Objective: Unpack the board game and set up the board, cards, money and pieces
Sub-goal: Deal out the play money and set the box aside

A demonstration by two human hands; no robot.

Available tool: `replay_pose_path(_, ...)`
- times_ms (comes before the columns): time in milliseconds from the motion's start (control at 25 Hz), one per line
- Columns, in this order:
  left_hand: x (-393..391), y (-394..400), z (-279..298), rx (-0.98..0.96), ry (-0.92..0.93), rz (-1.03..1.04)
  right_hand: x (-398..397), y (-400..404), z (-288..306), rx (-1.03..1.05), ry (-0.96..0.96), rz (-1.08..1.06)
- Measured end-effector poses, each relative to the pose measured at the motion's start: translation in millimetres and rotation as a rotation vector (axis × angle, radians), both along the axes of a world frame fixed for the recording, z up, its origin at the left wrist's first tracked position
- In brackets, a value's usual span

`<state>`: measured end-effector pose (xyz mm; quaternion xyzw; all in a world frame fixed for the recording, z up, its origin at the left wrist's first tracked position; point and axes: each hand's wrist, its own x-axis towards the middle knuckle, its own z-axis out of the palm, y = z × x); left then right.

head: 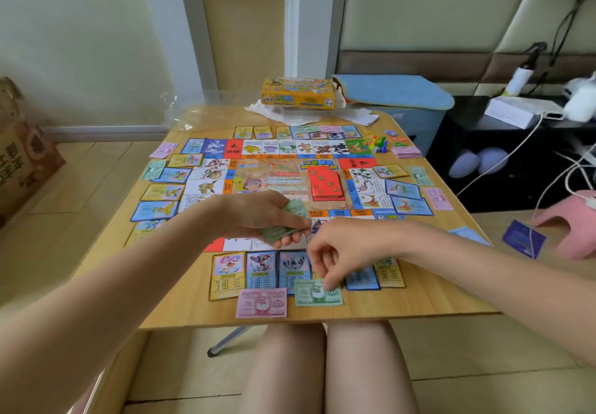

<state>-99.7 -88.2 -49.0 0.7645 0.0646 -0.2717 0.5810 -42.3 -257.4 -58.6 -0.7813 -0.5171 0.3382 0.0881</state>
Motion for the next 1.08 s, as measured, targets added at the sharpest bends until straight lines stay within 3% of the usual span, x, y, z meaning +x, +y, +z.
replay_pose_path(160, 13.2, -3.8, -3.2, -0.011, 0.004, 0.002, 7.3, 0.9, 10.6, 0.036, 0.065, -0.038)
replay_pose_path(400, 42.4, -29.5, -2.7, -0.213, 0.035, 0.052, 62.1, -37.3, 40.3, 0.352, -0.027, -0.498)
replay_pose_path(520, 64.5, -58.2, -2.9, -0.268, -0.051, 0.001, 73.2, -57.5, 40.8, 0.455, 0.061, -0.556)
replay_pose_path(800, 103.7, -136.3, 8.0, -0.206, -0.255, -0.068, 90.2, -110.1, 41.4, 0.472, -0.153, -0.669)
replay_pose_path(1080, 116.5, -160.5, 2.6, -0.129, -0.250, -0.067, 97.2, -139.1, 23.0, 0.617, 0.264, -0.932)
